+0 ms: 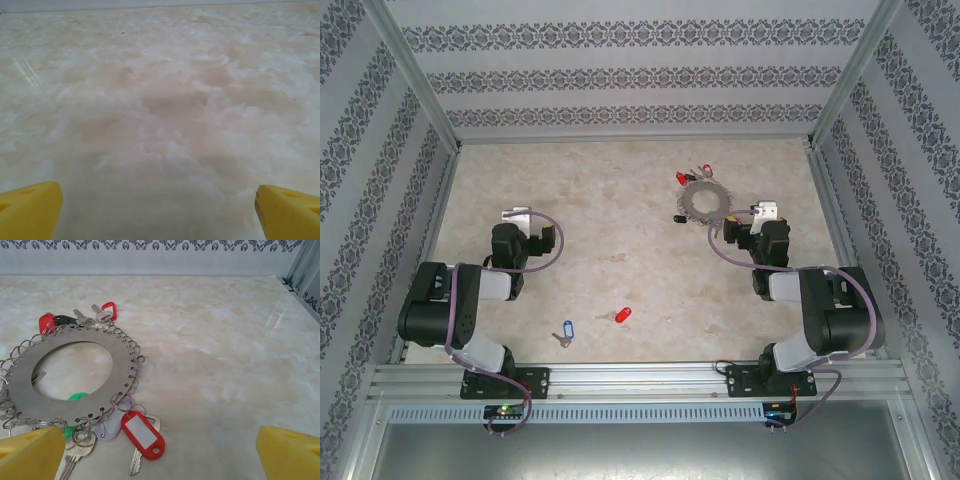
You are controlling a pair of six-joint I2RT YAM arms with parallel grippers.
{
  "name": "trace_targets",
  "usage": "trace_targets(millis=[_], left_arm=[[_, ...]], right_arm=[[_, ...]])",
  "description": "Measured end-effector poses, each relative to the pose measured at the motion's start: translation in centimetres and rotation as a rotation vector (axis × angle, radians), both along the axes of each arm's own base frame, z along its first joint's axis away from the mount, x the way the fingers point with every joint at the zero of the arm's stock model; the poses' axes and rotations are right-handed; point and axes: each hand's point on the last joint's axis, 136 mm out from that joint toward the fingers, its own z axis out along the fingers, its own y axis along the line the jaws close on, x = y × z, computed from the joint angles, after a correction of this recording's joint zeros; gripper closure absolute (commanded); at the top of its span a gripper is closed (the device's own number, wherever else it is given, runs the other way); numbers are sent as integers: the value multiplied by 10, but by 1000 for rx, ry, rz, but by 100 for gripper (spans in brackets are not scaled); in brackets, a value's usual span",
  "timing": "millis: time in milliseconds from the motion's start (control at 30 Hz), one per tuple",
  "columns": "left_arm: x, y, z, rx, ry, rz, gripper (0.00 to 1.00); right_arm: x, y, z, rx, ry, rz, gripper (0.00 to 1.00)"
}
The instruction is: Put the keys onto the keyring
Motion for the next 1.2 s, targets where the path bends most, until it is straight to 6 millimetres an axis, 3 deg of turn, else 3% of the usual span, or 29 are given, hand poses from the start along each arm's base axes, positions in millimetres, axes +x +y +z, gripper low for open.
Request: trace_targets(millis=[967, 1067, 1200], left_arm=[[0, -3, 0, -4, -1, -17, 0], [-1, -5, 6, -5, -16, -30, 0], [-9, -3, 28, -7, -49, -16, 0]], right_arm=[[0, 1, 0, 1, 0, 4, 2], [0, 4, 2, 2, -2, 21, 2], [-3, 5, 14, 2, -8, 31, 2]])
